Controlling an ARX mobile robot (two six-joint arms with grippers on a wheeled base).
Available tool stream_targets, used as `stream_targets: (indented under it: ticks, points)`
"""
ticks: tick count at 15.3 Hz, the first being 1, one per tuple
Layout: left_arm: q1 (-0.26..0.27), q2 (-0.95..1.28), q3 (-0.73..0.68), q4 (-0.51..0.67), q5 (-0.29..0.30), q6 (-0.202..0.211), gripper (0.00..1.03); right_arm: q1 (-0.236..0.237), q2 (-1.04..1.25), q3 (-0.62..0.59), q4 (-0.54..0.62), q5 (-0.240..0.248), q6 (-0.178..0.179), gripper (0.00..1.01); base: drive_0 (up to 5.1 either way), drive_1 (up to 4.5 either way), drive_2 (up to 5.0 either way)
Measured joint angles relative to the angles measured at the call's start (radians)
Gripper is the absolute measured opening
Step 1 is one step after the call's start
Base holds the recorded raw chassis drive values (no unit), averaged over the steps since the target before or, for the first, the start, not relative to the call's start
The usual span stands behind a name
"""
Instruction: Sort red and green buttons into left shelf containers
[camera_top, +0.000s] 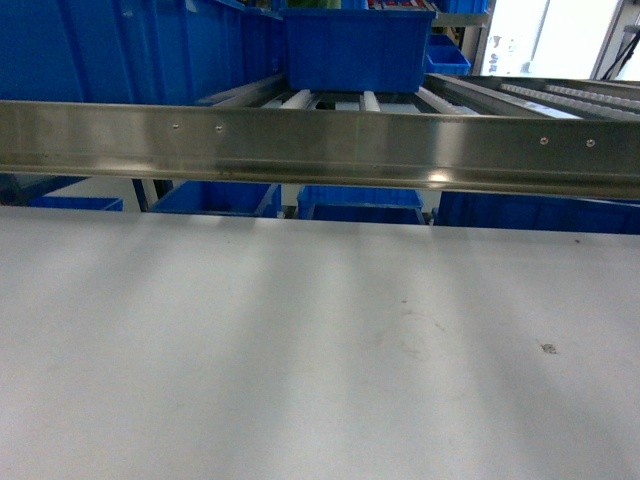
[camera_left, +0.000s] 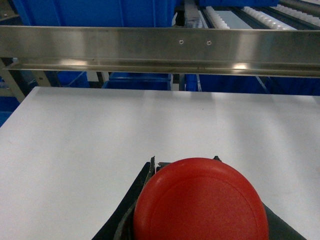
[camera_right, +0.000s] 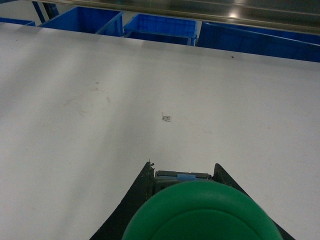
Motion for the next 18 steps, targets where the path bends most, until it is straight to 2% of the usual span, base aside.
stream_targets:
  ticks: [4, 18]
  points:
    - [-0.001, 0.002, 0.000, 0.000, 0.000, 0.000, 0.26, 0.000, -0.001, 0.000, 0.000, 0.000, 0.000, 0.27, -4.7, 0.76, 3.8]
    - [-0.001, 0.002, 0.000, 0.000, 0.000, 0.000, 0.25, 0.000, -0.001, 0.000, -0.002, 0.000, 0.000, 0.27, -4.8, 1.12, 3.6]
